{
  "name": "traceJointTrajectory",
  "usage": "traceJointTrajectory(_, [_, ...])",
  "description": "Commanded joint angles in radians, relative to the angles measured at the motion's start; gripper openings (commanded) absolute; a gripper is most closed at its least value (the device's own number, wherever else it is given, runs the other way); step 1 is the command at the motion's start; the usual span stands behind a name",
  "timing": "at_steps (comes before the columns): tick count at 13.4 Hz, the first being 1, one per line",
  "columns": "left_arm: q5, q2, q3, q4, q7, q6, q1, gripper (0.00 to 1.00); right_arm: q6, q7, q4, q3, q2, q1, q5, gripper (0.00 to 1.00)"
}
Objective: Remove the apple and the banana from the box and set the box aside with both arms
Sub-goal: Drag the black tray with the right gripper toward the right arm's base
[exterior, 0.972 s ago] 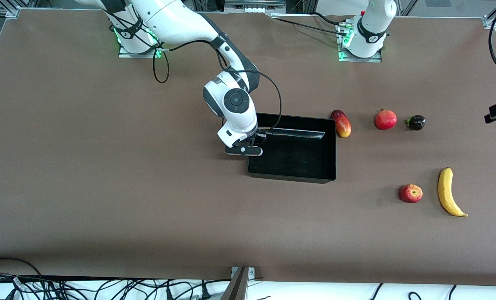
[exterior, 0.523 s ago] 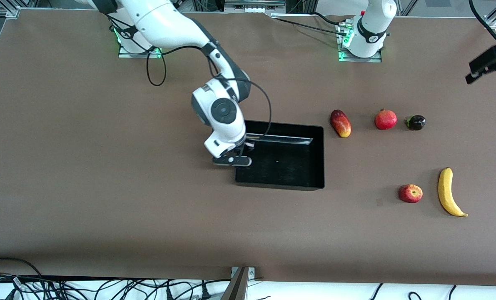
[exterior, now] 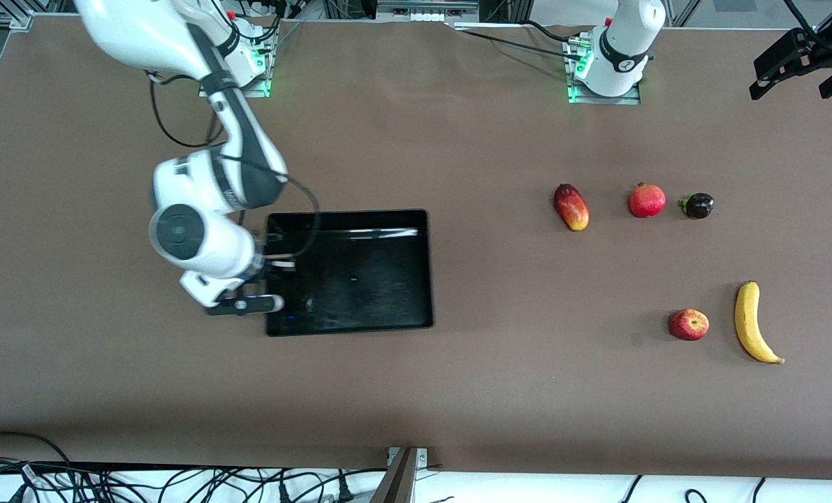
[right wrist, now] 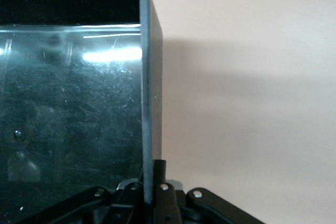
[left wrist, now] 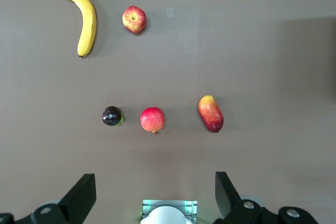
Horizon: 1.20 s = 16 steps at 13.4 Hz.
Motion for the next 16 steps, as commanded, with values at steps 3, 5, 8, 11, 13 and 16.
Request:
traceJointTrajectory(3, [-0.018, -0.015, 0.002, -0.017, -0.013, -0.010, -0.003, 1.00, 0.218, -0.231, -0.377, -0.115, -0.177, -0.059, 0.009, 0.00])
traceJointTrajectory(5, [-0.020, -0.015, 0.003, -0.017, -0.013, -0.010, -0.005, 1.00, 0.307, -0.315, -0.464, -0.182, -0.177, -0.062, 0.031, 0.00])
traceJointTrajectory(8, [-0.027, -0.015, 0.003, -0.020, -0.013, -0.010, -0.005, 1.00, 0.460, -0.375, -0.586, -0.195, -0.165, -0.095, 0.077, 0.00])
traceJointTrajectory(11, [-0.031, -0.013, 0.005, -0.020, -0.014, -0.007, 0.005, 1.00, 0.476, -0.375, -0.601, -0.195, -0.159, -0.095, 0.078, 0.26])
traceJointTrajectory(13, [-0.032, -0.013, 0.003, -0.020, -0.015, -0.005, 0.009, 1.00, 0.462, -0.360, -0.589, -0.195, -0.182, -0.093, 0.078, 1.00])
traceJointTrajectory(16, [-0.032, -0.012, 0.003, -0.020, -0.013, 0.001, 0.011, 1.00, 0.261, -0.305, -0.441, -0.189, -0.251, -0.085, 0.078, 1.00])
